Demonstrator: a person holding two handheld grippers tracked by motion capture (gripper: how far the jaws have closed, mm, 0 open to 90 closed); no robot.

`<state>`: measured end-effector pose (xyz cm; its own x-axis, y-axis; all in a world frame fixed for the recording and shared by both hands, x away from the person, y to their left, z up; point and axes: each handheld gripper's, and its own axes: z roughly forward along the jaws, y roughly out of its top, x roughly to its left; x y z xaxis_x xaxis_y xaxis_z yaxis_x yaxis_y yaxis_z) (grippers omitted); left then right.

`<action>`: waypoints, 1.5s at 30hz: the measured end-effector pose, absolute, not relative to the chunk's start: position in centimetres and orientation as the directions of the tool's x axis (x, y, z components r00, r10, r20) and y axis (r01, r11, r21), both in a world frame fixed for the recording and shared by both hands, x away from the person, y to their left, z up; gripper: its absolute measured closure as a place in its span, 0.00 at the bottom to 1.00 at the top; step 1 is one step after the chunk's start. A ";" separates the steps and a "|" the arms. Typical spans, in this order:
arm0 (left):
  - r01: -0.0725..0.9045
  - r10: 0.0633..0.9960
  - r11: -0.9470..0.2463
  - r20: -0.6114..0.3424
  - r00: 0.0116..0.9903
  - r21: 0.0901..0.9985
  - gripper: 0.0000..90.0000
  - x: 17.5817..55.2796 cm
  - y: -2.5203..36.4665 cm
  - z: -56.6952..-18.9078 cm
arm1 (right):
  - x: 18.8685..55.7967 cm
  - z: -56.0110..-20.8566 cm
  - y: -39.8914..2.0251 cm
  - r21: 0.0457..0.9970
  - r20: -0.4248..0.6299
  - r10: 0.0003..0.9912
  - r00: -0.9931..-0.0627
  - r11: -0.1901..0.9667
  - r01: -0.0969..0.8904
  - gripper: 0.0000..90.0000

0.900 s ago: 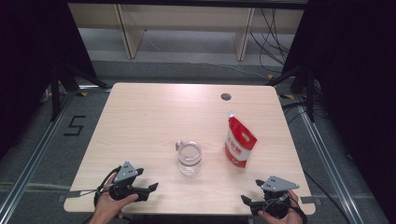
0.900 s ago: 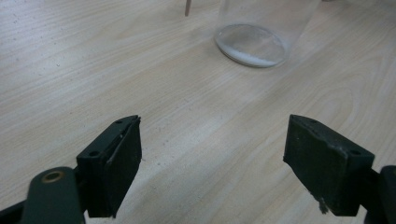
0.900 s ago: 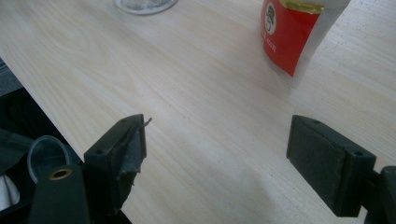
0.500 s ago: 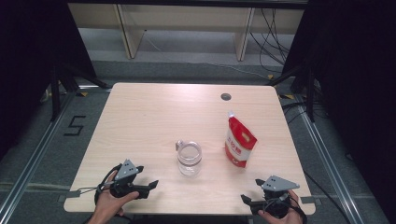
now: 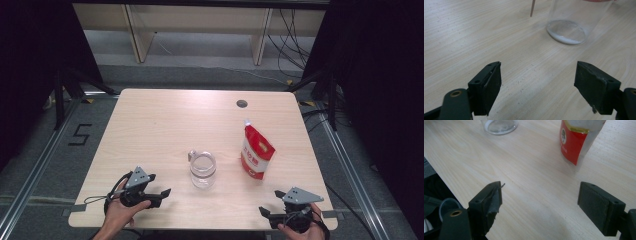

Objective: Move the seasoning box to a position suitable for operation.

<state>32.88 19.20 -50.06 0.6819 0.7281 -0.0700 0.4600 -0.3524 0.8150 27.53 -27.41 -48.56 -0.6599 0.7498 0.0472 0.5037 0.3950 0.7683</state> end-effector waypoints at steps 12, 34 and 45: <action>0.456 0.732 -0.321 -0.088 0.676 0.830 0.24 33.5 18.6 -49.7 | 27.6 -48.5 -27.5 0.776 0.039 0.749 -0.661 0.394 0.492 0.24; 0.363 0.713 -0.343 -0.011 0.701 0.866 0.58 39.5 14.8 -48.3 | 27.6 -48.7 -27.5 0.772 0.061 0.758 -0.650 0.377 0.512 0.25; 0.325 0.686 -0.395 0.041 0.726 0.859 0.74 41.8 12.4 -49.0 | 27.6 -48.8 -27.3 0.767 0.058 0.758 -0.649 0.382 0.515 0.25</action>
<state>41.80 12.38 -49.00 0.7261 0.6863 0.0409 0.3250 -0.3951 0.8592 27.64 -27.34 -48.82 -0.6491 0.7585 0.0581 0.5152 0.3822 0.7671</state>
